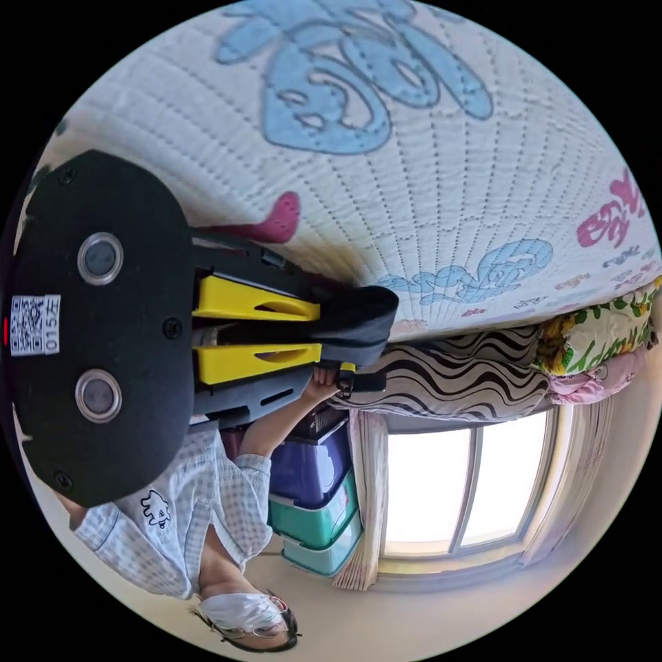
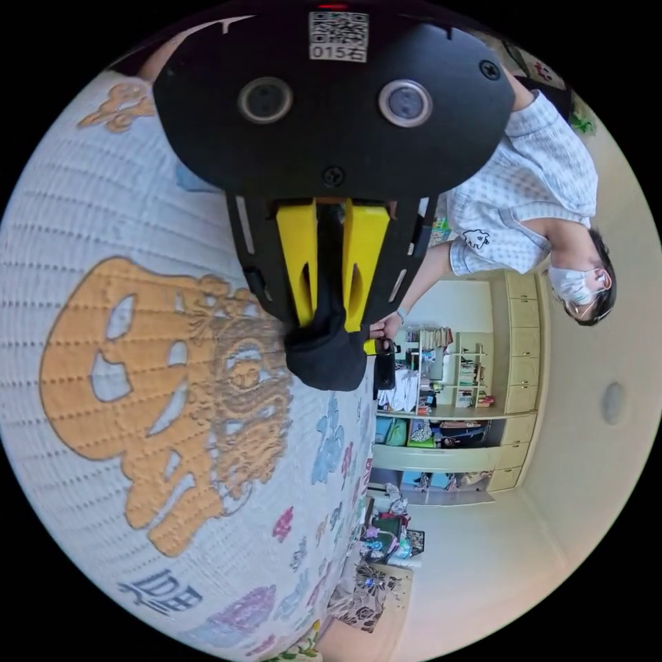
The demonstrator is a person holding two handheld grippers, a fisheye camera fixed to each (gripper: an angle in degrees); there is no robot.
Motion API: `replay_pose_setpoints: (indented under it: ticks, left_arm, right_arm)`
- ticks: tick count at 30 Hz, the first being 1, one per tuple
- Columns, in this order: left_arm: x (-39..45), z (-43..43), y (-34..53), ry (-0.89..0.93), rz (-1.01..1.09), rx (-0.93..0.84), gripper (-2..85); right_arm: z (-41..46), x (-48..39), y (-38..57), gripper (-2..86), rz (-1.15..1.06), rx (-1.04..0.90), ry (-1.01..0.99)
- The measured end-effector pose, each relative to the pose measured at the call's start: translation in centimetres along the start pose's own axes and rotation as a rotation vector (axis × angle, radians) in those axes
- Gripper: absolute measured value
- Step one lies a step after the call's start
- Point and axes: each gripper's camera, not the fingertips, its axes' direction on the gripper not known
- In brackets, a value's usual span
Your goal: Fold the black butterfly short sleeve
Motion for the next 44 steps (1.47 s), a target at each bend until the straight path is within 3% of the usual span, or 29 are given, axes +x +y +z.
replay_pose_setpoints:
  ticks: [6,10,17,26,36,39,44]
  left_arm:
    - [5.3,-9.5,7.7,-0.042,0.089,0.08,5.3]
    - [9.1,-22.5,18.0,-0.148,0.064,0.25,5.1]
    - [13.6,-40.9,34.6,-0.454,-0.189,0.482,5.2]
    - [6.5,-44.8,40.6,-0.596,-0.504,0.576,5.4]
    - [6.0,-39.9,45.9,-0.564,-0.38,0.613,6.6]
    - [7.8,-37.4,49.0,-0.613,-0.357,0.661,6.6]
    - [14.2,-30.1,51.7,-0.712,-0.124,0.853,8.0]
  right_arm:
    - [9.9,-6.9,-0.8,6.0,-0.123,-0.088,0.021]
    - [24.1,-12.1,-3.2,5.9,-0.224,-0.188,-0.12]
    - [52.2,-19.6,-6.7,5.7,-0.293,-0.438,-0.239]
    - [71.4,-20.5,-6.8,5.7,-0.27,-0.461,0.06]
    - [72.6,-17.6,-2.9,3.3,-0.323,-0.507,0.18]
    - [69.0,-18.9,-1.3,8.2,-0.425,-0.404,0.223]
    - [64.3,-27.7,0.8,13.0,-0.792,-0.066,0.45]
